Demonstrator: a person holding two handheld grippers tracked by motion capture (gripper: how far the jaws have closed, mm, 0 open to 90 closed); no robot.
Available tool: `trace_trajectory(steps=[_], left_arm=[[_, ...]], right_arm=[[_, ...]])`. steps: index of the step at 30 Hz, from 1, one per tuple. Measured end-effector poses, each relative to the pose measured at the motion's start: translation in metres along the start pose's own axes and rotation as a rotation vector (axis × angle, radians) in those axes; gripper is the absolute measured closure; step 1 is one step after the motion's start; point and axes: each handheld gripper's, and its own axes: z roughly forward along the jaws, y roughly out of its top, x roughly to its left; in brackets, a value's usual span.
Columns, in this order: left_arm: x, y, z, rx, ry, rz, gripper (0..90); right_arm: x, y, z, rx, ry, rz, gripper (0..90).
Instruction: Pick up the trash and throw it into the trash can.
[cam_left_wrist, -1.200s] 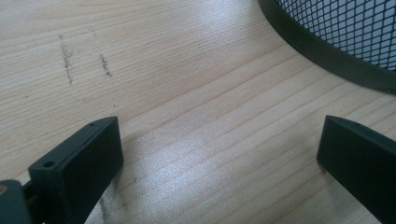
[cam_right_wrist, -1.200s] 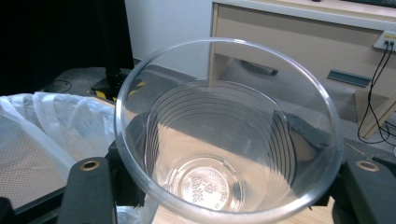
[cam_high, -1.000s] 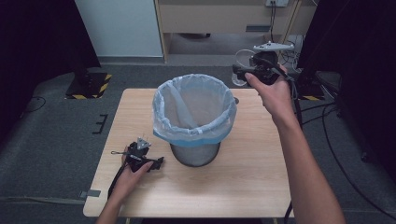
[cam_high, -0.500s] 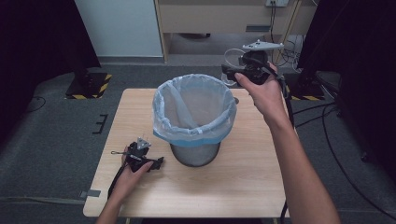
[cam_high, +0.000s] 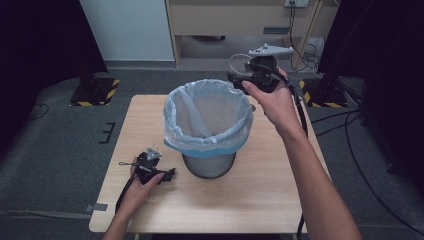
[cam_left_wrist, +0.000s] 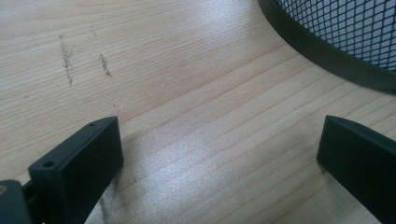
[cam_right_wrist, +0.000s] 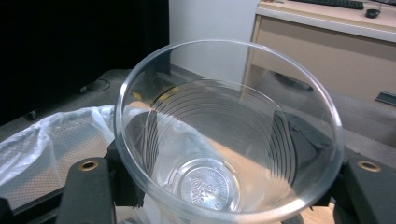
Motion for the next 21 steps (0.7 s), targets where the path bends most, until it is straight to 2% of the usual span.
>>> trace_trajectory(steps=[21], left_arm=[[0.000, 0.000, 0.000, 0.000, -0.001, 0.001, 0.0]], right_arm=[[0.012, -0.005, 0.007, 0.019, 0.042, -0.027, 32.3]])
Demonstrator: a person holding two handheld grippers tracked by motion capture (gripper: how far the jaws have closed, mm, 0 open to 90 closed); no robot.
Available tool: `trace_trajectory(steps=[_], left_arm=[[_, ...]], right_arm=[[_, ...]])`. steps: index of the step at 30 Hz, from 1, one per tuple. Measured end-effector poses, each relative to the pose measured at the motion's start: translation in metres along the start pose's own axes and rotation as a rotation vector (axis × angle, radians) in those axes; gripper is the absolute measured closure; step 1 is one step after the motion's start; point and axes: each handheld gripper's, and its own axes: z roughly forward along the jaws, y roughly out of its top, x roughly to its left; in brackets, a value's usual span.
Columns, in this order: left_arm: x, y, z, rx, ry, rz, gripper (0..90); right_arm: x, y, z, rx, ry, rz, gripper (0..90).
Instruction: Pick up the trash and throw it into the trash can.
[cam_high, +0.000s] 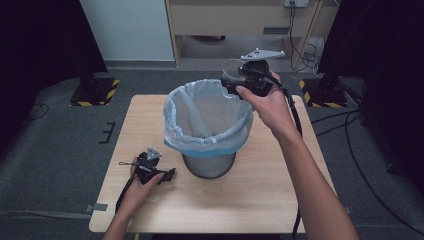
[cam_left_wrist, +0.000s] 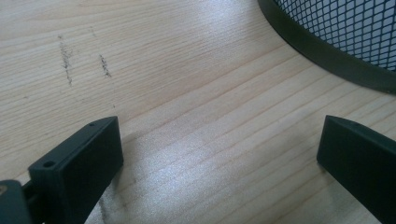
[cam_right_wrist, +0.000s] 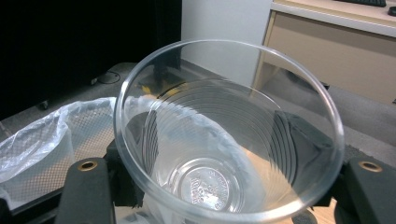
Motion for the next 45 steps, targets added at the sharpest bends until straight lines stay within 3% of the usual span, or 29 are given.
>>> trace_trajectory(steps=[45], left_arm=[[0.000, 0.000, 0.000, 0.000, 0.000, 0.000, 0.0]], right_arm=[[0.016, -0.032, 0.014, 0.107, 0.093, -0.050, 29.8]])
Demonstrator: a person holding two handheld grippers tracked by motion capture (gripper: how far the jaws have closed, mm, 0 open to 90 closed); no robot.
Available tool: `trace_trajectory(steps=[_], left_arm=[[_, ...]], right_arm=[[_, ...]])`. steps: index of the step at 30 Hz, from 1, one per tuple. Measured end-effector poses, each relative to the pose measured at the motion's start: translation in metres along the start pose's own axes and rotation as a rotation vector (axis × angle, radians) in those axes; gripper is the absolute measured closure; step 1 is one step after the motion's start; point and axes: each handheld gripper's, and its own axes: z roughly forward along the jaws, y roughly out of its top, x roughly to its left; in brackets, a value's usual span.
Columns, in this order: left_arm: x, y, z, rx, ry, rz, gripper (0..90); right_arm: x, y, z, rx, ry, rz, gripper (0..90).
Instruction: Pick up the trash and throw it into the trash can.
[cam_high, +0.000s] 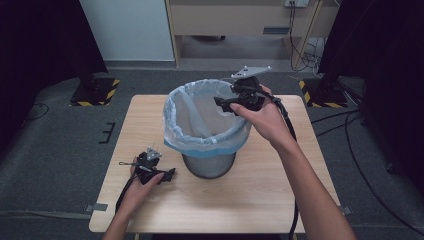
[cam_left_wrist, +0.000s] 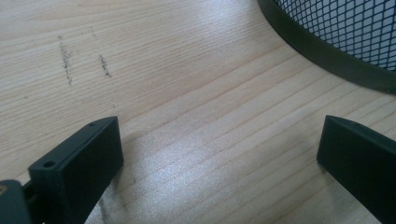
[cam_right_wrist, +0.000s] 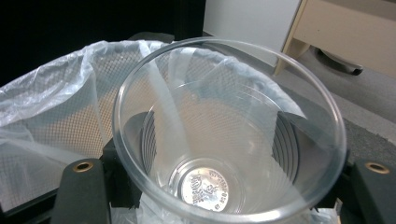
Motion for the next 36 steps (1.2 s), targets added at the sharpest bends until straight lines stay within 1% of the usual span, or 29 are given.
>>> trace_trajectory(steps=[5, 11, 16, 19, 21, 27, 32, 36], left_arm=[[0.000, 0.000, 0.000, 0.000, 0.000, 0.000, 0.0], [0.000, 0.000, 0.000, 0.000, 0.000, 0.000, 0.0], [0.000, 0.000, 0.000, 0.000, 0.000, 0.000, 0.0], [0.000, 0.000, 0.000, 0.000, 0.000, 0.000, 0.0], [0.000, 0.000, 0.000, 0.000, 0.000, 0.000, 0.0], [0.000, 0.000, 0.000, 0.000, 0.000, 0.000, 0.0], [0.000, 0.000, 0.000, 0.000, 0.000, 0.000, 0.0], [0.000, 0.000, 0.000, 0.000, 0.000, 0.000, 0.0]], right_arm=[[0.000, -0.001, 0.000, 0.006, 0.005, -0.008, 29.1], [0.001, -0.002, -0.001, 0.015, 0.014, -0.004, 27.6], [0.001, -0.002, -0.001, 0.017, 0.021, -0.003, 23.6], [0.001, -0.002, -0.001, 0.021, 0.025, 0.001, 19.7], [0.001, -0.002, 0.000, 0.022, 0.024, 0.010, 15.3], [0.000, -0.002, -0.003, 0.005, 0.022, 0.030, 7.8], [-0.004, -0.001, -0.007, -0.024, 0.010, 0.043, 6.3], [-0.010, -0.002, -0.012, -0.039, -0.012, 0.059, 6.1]])
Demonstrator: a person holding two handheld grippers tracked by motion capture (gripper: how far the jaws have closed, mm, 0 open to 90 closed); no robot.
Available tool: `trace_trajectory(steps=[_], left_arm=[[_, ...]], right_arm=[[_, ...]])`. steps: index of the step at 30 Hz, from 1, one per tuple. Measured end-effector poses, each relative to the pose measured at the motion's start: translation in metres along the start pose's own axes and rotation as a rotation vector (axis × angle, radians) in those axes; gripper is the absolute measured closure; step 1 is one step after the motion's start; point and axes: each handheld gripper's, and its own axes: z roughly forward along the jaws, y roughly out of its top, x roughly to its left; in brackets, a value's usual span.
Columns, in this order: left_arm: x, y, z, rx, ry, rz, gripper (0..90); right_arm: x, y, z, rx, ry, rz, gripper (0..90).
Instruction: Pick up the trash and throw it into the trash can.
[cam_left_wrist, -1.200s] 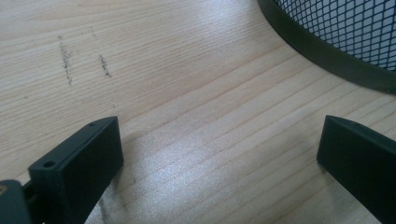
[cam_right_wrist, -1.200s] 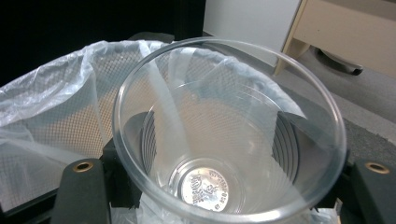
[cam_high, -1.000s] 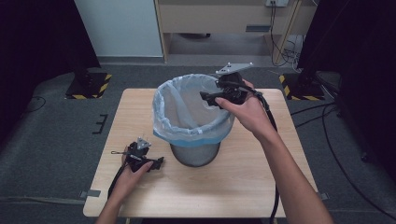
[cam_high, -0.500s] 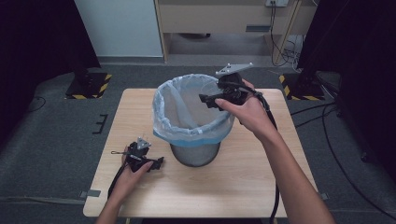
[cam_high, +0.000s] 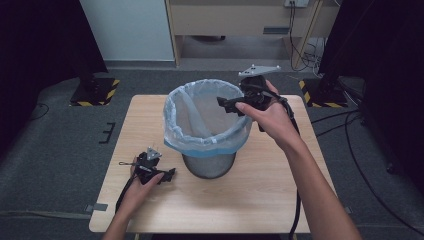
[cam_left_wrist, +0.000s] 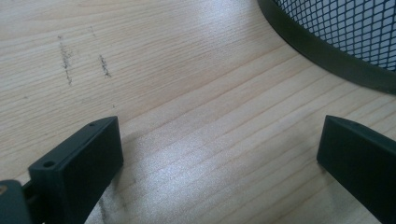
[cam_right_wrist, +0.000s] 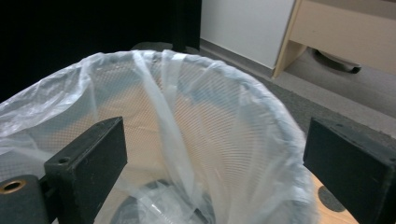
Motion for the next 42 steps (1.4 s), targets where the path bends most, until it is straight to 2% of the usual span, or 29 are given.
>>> trace_trajectory(steps=[5, 9, 14, 20, 27, 29, 30, 31, 35, 42], left_arm=[[0.000, 0.000, 0.000, 0.000, 0.000, 0.000, 0.0], [0.000, 0.000, 0.000, -0.001, 0.000, 0.000, 0.0], [0.000, 0.000, 0.000, -0.001, 0.000, 0.000, 0.0], [0.000, 0.000, 0.000, -0.001, 0.001, 0.001, 0.0], [0.000, 0.000, 0.000, 0.000, 0.000, 0.000, 0.0], [0.000, 0.000, 0.000, 0.000, 0.000, 0.000, 0.0], [0.000, 0.000, 0.000, 0.000, 0.000, 0.000, 0.0], [0.000, 0.000, 0.000, 0.000, 0.000, 0.001, 0.0], [0.000, 0.000, 0.000, 0.000, 0.000, 0.000, 0.0], [0.000, 0.000, 0.000, 0.000, 0.000, 0.001, 0.0]], right_arm=[[-0.011, 0.000, -0.007, -0.025, -0.034, 0.026, 6.0], [-0.025, -0.003, -0.014, -0.045, -0.096, 0.047, 6.2], [-0.054, -0.016, -0.024, -0.073, -0.169, 0.122, 6.6], [-0.088, -0.045, -0.028, -0.056, -0.247, 0.192, 6.9], [-0.110, -0.090, -0.019, 0.001, -0.275, 0.249, 8.1], [-0.113, -0.104, -0.014, 0.025, -0.274, 0.255, 8.3], [-0.113, -0.104, -0.014, 0.025, -0.274, 0.255, 8.3], [-0.115, -0.118, -0.010, 0.045, -0.274, 0.265, 9.0], [-0.120, -0.142, -0.003, 0.073, -0.275, 0.291, 9.7], [-0.123, -0.175, 0.008, 0.118, -0.275, 0.327, 11.0]])
